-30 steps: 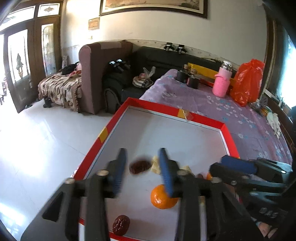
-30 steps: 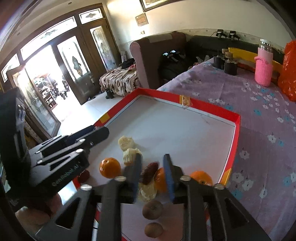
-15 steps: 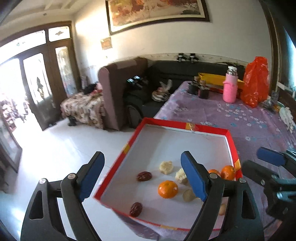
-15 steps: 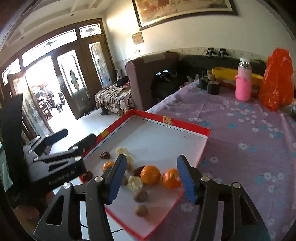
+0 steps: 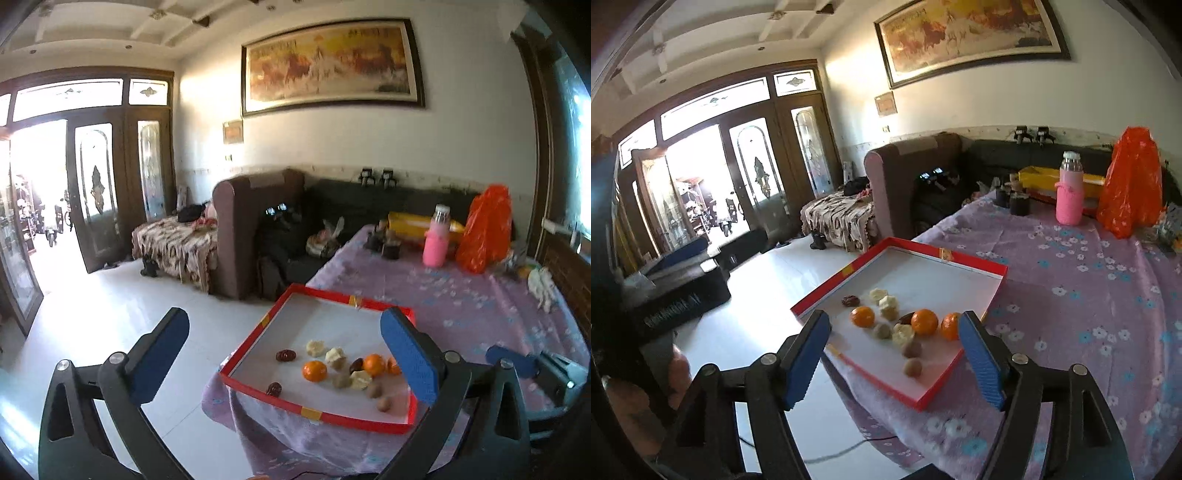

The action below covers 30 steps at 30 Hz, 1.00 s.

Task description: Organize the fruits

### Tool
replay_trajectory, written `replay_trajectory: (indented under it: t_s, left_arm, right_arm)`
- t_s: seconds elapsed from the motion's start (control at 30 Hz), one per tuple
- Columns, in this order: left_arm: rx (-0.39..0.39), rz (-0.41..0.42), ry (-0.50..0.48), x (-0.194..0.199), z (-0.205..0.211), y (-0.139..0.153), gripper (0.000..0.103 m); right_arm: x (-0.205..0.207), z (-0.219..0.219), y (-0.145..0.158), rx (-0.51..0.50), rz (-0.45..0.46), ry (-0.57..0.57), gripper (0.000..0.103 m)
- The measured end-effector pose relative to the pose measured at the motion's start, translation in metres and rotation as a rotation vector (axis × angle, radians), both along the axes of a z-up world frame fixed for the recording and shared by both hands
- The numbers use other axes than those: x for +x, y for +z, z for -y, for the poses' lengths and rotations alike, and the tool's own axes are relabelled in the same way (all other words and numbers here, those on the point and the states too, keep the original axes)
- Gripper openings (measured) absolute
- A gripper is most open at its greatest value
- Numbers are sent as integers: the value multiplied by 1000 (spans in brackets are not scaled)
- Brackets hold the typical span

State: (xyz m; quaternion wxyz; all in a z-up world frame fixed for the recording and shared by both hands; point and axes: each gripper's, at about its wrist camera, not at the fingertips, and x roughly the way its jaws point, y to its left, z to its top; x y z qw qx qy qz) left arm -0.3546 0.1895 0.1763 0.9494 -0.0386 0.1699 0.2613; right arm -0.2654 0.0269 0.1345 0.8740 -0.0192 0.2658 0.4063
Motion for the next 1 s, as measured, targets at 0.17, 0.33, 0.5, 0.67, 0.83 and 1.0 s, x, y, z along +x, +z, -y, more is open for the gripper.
replay_trajectory:
  t_s: [0.17, 0.33, 0.5, 0.67, 0.83, 1.0]
  left_arm:
    - [54, -6, 1, -23, 21, 11, 103]
    - [89, -22, 8, -39, 39, 13, 103]
    - [70, -32, -6, -46, 45, 14, 103]
    - [46, -17, 7, -50, 44, 13, 103]
    - [48, -15, 22, -52, 39, 10, 103]
    - [48, -4, 26, -56, 34, 8, 103]
  right_arm:
    - [-26, 14, 8, 20, 5, 6, 76]
    - [-50, 31, 18, 46, 36, -10, 76]
    - [-73, 46, 24, 51, 63, -27, 78]
    - [-84, 53, 23, 38, 88, -49, 79]
    - [-83, 58, 24, 60, 72, -61, 79]
    - [-86, 50, 23, 47, 78, -56, 80]
